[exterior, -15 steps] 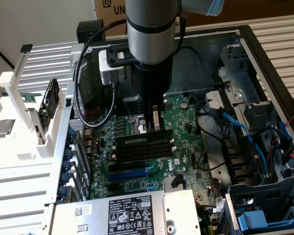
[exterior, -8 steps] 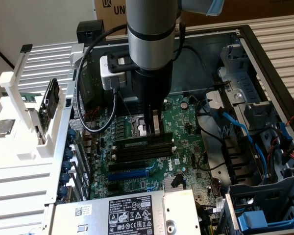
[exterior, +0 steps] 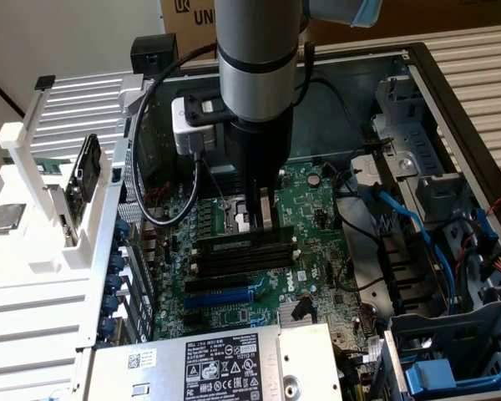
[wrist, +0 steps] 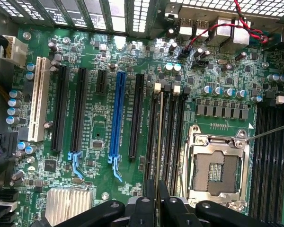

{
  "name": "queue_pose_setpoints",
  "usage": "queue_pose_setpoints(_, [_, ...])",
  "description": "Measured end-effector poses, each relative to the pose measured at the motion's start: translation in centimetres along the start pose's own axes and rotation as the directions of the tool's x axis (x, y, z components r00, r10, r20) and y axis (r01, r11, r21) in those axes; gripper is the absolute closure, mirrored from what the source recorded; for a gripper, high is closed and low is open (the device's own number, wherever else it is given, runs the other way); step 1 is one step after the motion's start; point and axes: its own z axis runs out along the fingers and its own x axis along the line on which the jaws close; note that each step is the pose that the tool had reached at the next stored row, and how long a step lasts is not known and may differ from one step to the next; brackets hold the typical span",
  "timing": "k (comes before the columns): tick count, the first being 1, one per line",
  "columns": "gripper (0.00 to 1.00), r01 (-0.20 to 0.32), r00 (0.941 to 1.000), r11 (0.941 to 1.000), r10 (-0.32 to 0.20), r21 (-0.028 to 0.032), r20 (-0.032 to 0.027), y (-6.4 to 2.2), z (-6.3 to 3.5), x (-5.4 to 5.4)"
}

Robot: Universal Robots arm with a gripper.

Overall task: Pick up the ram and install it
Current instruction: 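Insert the ram into the slot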

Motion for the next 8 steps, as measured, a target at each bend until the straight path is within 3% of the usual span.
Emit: queue_pose_setpoints(8, [0.86, -0.004, 1.0, 1.0, 0.004, 0.0019, 0.0, 0.01, 0.19, 0.01])
